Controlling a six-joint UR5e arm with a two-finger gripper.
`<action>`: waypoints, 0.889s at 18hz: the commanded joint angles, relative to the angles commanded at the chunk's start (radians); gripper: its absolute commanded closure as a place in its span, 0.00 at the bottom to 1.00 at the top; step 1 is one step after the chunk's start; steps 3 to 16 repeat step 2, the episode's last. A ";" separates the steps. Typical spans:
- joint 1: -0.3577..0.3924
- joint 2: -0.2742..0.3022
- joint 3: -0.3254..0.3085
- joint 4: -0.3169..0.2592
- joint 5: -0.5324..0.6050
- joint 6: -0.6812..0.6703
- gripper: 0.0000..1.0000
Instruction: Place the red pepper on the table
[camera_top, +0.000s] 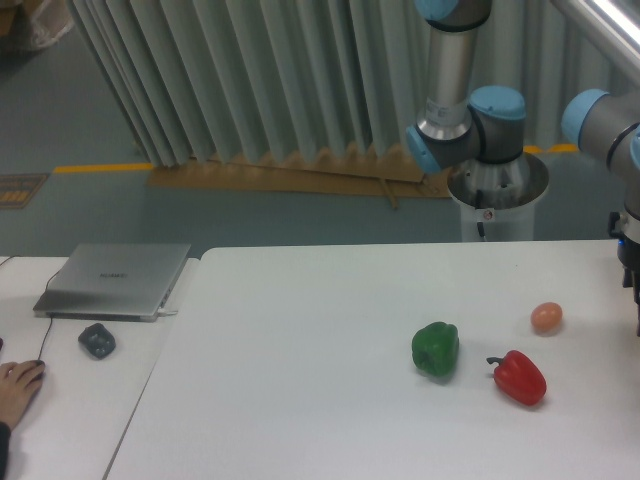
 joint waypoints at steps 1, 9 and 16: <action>0.000 0.000 0.000 -0.002 0.000 0.002 0.00; 0.002 0.000 0.000 -0.002 0.000 0.002 0.00; 0.002 0.000 0.000 -0.002 0.000 0.002 0.00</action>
